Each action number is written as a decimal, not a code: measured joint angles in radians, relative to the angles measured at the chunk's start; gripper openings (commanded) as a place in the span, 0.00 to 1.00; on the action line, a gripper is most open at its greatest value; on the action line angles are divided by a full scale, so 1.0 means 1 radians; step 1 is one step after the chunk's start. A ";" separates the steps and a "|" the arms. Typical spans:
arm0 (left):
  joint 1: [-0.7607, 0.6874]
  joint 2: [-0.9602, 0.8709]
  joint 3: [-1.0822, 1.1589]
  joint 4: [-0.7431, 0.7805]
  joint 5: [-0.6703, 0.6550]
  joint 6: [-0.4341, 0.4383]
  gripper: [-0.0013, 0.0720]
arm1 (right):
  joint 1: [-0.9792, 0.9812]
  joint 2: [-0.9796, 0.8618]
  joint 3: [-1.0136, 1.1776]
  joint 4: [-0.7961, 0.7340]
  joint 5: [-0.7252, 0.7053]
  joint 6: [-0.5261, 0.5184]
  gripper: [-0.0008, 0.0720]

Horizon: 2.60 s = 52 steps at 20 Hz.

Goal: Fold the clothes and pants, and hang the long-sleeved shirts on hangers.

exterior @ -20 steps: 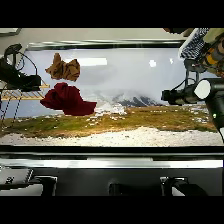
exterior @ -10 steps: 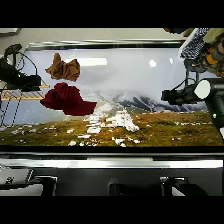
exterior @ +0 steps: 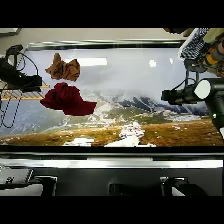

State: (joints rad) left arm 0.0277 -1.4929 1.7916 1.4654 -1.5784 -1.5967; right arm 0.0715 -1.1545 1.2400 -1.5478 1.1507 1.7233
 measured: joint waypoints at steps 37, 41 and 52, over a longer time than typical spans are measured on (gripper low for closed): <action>-0.629 -0.381 0.055 -0.652 0.451 -0.142 0.04 | 0.000 0.183 0.000 -0.355 0.431 0.059 0.13; -0.666 -0.456 0.056 -0.671 0.503 -0.182 0.80 | 0.000 0.235 -0.001 -0.409 0.430 -0.003 0.26; -0.243 -0.219 0.058 -0.430 0.160 -0.173 0.79 | 0.000 0.056 0.093 -0.079 0.252 0.153 0.36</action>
State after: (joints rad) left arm -0.2157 -1.7123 1.8492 1.0351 -1.4181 -1.7695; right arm 0.0715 -1.0985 1.3334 -1.6264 1.4029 1.8767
